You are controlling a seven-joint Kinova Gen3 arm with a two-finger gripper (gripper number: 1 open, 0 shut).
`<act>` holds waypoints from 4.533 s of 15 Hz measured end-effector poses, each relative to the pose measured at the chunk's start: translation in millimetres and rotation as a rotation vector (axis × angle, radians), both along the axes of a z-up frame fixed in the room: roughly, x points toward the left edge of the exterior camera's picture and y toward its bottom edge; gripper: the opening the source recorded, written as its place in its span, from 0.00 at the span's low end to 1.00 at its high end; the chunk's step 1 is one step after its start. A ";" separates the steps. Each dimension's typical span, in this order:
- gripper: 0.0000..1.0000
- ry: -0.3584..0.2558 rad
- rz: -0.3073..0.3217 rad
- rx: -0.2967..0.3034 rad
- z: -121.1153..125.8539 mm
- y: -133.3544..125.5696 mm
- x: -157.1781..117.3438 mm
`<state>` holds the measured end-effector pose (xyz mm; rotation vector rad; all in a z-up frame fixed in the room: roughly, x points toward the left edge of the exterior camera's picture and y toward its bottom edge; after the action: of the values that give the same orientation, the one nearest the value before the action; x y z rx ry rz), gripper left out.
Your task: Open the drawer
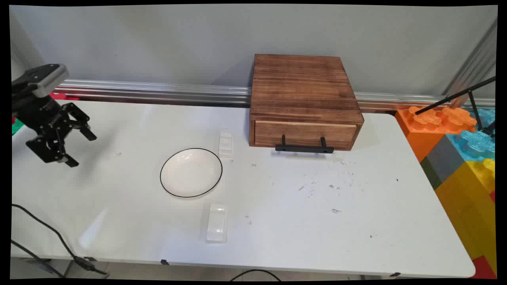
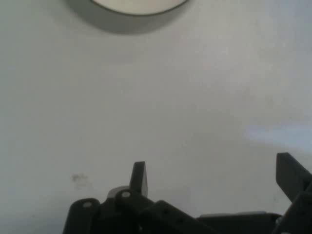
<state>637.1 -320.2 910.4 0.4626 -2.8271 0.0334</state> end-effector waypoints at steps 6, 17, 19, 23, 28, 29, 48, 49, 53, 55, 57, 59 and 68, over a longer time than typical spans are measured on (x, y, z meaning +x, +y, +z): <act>1.00 0.027 -0.004 0.013 7.1 -7.6 -16.9; 1.00 0.075 0.003 0.032 22.2 -31.8 -72.2; 1.00 0.090 0.018 0.025 24.6 -41.6 -92.1; 1.00 0.127 0.037 -0.003 28.7 -66.6 -149.5; 1.00 0.178 0.050 -0.038 29.7 -92.3 -221.1; 1.00 0.187 0.052 -0.045 29.5 -96.6 -233.2; 1.00 0.219 0.069 -0.239 -23.0 -178.4 -411.8; 1.00 0.216 0.068 -0.244 -26.2 -179.7 -414.4; 1.00 0.194 0.057 -0.266 -48.9 -186.4 -429.6; 1.00 0.182 0.050 -0.273 -61.6 -189.1 -436.0; 1.00 0.176 0.044 -0.278 -69.9 -190.8 -440.3; 1.00 0.172 0.035 -0.283 -78.8 -192.9 -445.8; 1.00 0.151 -0.008 -0.302 -114.9 -203.8 -465.1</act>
<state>172.1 -524.0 795.5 0.3673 -2.6142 0.4002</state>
